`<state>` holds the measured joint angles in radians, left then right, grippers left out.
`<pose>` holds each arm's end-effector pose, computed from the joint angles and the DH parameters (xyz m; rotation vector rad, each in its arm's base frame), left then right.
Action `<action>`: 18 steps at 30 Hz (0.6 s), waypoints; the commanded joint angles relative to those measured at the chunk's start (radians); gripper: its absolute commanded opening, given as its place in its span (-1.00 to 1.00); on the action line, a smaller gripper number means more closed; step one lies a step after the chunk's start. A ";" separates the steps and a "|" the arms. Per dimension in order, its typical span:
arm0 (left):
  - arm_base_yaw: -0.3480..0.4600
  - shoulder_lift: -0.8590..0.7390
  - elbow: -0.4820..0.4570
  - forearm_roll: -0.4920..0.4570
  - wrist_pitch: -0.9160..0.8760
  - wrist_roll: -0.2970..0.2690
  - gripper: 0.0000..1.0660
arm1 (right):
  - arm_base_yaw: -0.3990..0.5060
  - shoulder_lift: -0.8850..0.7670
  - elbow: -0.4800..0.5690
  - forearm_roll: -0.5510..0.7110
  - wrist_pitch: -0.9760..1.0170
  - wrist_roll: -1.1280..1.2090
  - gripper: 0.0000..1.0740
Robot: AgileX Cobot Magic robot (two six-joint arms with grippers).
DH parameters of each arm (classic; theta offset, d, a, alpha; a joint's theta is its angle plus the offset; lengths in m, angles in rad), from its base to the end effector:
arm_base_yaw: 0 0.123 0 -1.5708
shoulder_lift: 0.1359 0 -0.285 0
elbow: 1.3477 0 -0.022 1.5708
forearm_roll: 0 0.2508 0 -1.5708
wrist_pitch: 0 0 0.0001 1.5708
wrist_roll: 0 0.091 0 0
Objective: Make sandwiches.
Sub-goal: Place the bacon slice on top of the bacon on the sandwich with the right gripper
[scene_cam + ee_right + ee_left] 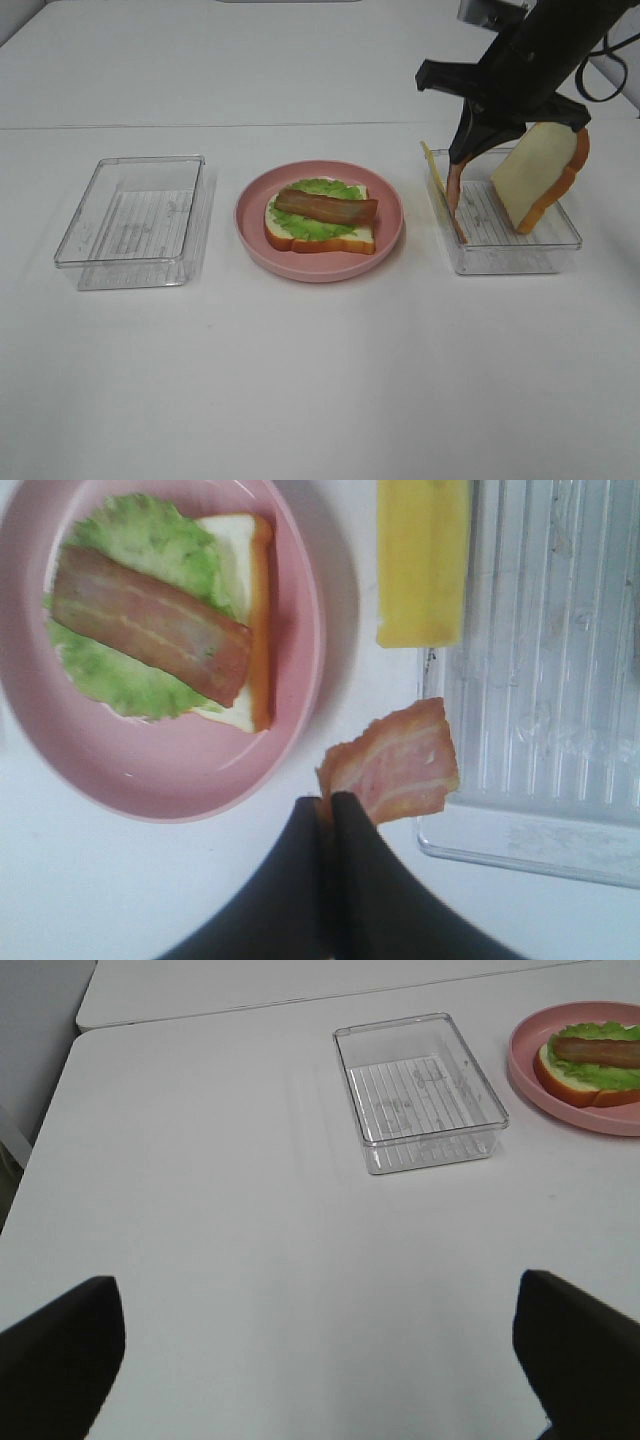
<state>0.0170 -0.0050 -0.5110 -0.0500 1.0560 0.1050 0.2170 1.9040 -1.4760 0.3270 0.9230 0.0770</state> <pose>-0.0067 -0.0041 0.2808 0.0916 2.0206 0.0176 0.3868 0.1092 0.2310 0.0257 2.8447 0.4765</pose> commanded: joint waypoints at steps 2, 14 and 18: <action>-0.004 -0.020 0.002 -0.003 -0.015 -0.005 0.83 | -0.001 -0.075 -0.009 0.089 0.007 0.004 -1.00; -0.004 -0.020 0.002 -0.003 -0.015 -0.005 0.83 | 0.103 -0.030 -0.136 0.346 -0.041 -0.137 -1.00; -0.004 -0.020 0.002 -0.003 -0.015 -0.005 0.83 | 0.147 0.064 -0.228 0.386 -0.031 -0.157 -1.00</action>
<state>0.0170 -0.0050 -0.5110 -0.0500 1.0560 0.1050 0.3590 1.9590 -1.6940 0.7040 0.8960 -0.0610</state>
